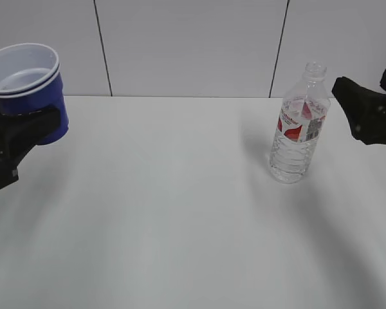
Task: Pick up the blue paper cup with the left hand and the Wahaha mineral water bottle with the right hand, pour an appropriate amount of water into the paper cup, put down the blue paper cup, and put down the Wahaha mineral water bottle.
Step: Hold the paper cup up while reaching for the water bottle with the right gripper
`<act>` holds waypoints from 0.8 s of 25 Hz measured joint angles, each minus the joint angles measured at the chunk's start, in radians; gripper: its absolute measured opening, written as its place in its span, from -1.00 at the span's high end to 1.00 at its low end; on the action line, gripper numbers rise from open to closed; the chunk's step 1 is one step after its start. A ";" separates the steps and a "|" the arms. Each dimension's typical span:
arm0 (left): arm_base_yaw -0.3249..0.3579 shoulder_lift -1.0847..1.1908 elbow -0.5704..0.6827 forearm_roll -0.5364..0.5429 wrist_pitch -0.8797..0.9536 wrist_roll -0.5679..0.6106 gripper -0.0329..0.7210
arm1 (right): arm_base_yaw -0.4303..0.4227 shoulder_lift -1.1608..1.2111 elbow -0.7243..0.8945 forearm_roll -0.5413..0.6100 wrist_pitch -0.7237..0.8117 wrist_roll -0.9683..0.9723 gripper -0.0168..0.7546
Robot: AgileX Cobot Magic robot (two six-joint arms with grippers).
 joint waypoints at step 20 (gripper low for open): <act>0.000 0.000 0.000 0.000 0.000 0.000 -0.22 | 0.000 0.311 0.000 0.015 -0.130 -0.011 -0.76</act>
